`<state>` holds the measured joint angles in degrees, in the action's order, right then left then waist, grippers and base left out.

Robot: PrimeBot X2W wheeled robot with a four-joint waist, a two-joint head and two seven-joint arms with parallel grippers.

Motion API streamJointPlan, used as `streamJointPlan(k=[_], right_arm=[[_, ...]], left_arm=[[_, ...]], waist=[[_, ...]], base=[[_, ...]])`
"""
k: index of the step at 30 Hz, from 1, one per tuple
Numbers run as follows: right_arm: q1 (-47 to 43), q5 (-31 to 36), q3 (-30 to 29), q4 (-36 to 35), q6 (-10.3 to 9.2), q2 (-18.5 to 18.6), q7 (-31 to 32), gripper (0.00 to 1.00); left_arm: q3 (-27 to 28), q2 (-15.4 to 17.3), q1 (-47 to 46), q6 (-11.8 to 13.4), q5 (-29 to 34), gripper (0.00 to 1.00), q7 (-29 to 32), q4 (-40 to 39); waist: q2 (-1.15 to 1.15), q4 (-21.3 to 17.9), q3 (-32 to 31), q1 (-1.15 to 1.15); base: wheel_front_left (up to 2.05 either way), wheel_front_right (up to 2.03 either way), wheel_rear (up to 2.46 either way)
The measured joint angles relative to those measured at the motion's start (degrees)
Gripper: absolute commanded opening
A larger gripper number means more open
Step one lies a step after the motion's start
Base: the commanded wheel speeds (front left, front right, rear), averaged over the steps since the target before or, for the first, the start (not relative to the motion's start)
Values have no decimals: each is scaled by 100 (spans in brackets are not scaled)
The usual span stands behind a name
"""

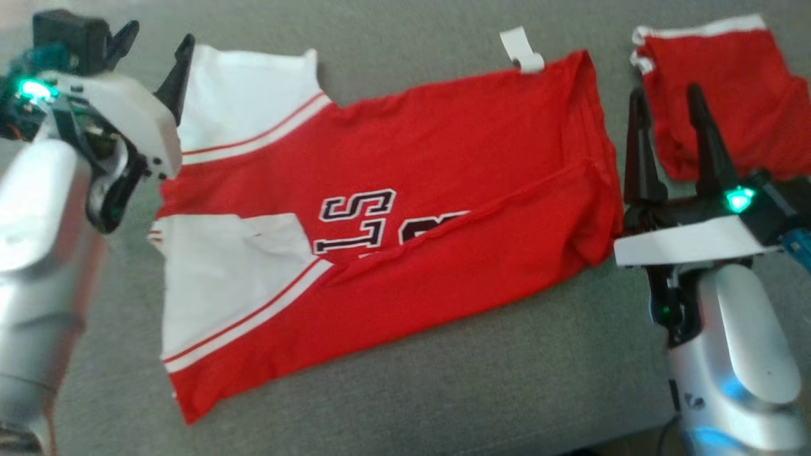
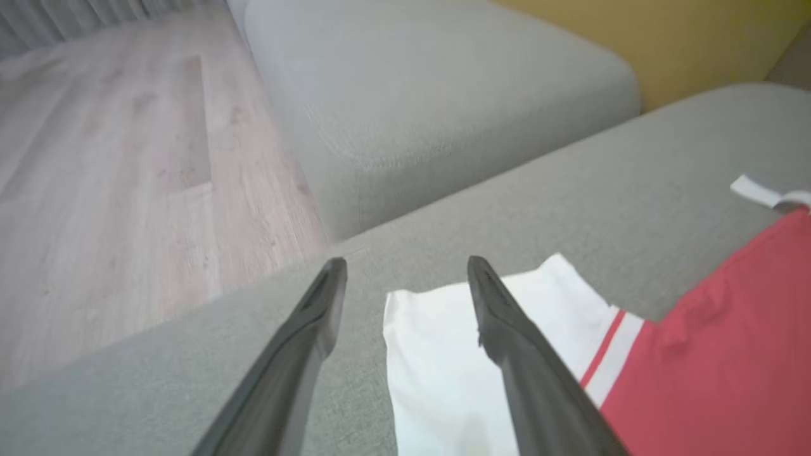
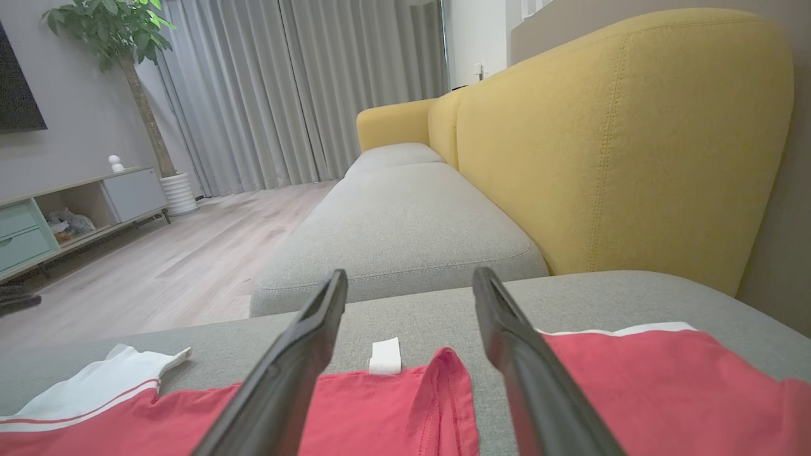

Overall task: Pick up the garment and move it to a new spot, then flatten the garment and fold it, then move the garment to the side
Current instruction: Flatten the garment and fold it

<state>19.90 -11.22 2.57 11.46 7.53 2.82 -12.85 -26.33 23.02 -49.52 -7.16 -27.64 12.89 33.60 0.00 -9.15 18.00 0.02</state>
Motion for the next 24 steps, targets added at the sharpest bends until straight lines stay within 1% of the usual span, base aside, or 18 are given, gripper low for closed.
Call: streamJointPlan(k=[2,5,8,11,15,20,24], right_arm=[[105,-68,66,-21,0,0,-2,100],[230,-147,154,-46,0,0,-27,100],[320,-194,233,-51,0,0,-34,100],[364,-248,255,-51,0,1,-55,100],[364,-269,259,-51,0,0,-96,100],[364,-299,259,-52,0,0,-136,100],[364,-298,256,-49,0,0,-137,100]], left_arm=[[-343,152,-234,-1,-210,100,294,183],[-714,346,-495,-43,-509,100,604,495],[-940,547,-727,-43,-708,100,690,776],[-1102,668,-889,-43,-839,100,702,1025],[-1339,698,-1031,-43,-992,100,684,1243],[-1564,760,-1299,-44,-1177,100,621,1511],[-1699,760,-1398,-44,-1421,100,744,1619]], waist=[[0,-101,186,0],[0,-263,437,0],[0,-428,646,0],[0,-574,798,-1],[0,-702,929,-1],[0,-771,1007,-2],[0,-779,1025,-2]], base=[[0,0,0],[0,0,0],[0,0,0],[0,0,0],[0,0,0],[0,0,0],[0,0,0]])
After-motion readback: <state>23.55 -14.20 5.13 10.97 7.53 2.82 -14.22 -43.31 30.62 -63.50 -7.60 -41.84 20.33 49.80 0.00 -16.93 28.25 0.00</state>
